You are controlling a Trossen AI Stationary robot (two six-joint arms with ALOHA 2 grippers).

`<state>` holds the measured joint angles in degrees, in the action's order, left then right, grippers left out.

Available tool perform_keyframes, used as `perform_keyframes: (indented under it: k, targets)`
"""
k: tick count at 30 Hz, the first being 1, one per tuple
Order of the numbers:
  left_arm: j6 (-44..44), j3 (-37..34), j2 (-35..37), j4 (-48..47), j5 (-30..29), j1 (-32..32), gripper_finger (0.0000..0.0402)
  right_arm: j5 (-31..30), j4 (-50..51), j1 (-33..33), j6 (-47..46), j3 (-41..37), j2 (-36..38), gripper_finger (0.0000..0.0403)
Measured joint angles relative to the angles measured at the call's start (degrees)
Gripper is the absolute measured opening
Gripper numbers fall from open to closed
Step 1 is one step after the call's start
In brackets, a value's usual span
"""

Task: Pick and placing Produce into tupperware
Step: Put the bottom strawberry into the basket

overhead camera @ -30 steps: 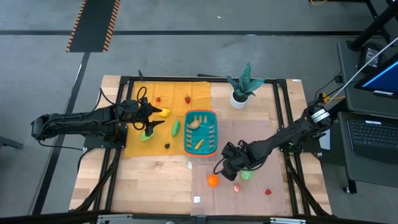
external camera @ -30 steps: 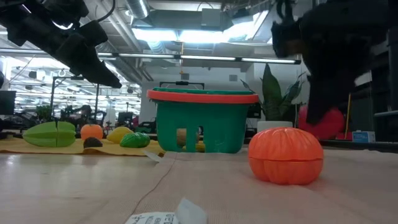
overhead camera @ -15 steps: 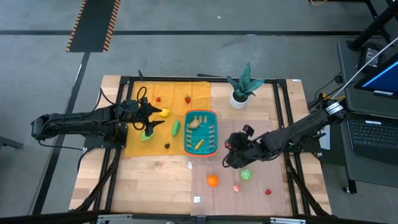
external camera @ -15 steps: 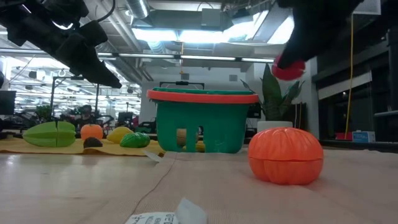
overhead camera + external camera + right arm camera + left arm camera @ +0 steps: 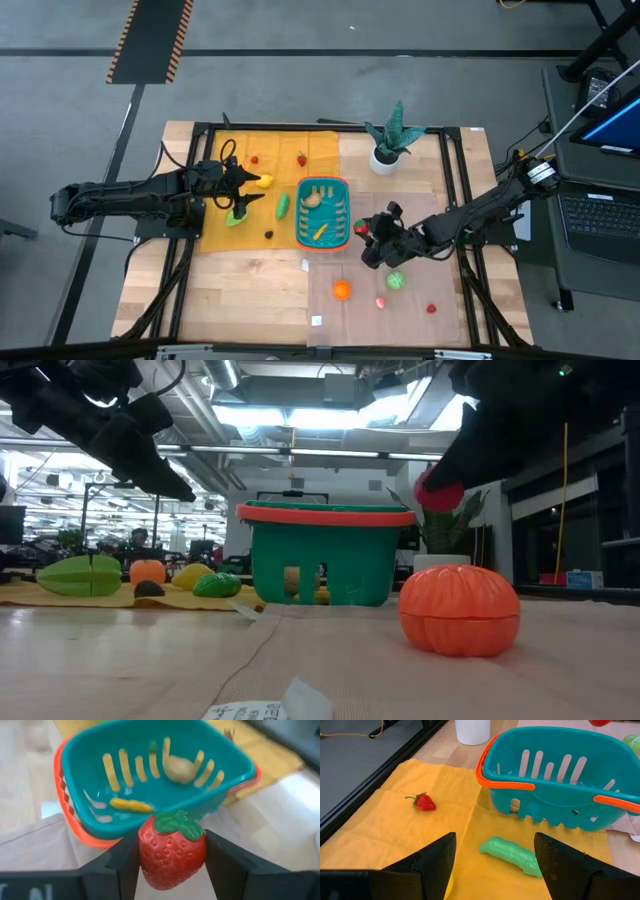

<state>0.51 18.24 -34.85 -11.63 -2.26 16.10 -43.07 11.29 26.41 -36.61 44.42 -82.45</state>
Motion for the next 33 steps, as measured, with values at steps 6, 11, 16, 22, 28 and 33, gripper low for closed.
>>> perform_keyframes:
  k: [6,11,16,22,28,33]
  targets:
    - [0.0,0.0,0.0,0.0,0.0,0.0,0.0261,-1.3,-12.3,0.0,7.4,-4.1,0.7,0.0189]
    - [0.0,0.0,0.0,0.0,0.0,0.0,0.0261,-1.5,-24.0,0.0,13.2,-8.9,3.2,0.0189]
    - [0.0,0.0,0.0,0.0,0.0,0.0,0.0261,-1.6,-41.7,0.1,20.1,-15.3,5.1,0.0189]
    - [0.0,0.0,0.0,0.0,0.0,-0.1,0.0261,2.0,-58.9,-0.1,28.2,-21.4,5.0,0.0189]
    - [0.0,0.0,0.0,0.0,0.0,-0.9,0.0261,2.7,-60.8,-2.0,29.5,-22.6,5.0,0.0189]
    - [0.0,0.0,0.0,0.1,0.0,-0.9,0.0261,3.6,-60.6,-5.7,28.5,-22.6,5.0,0.0189]
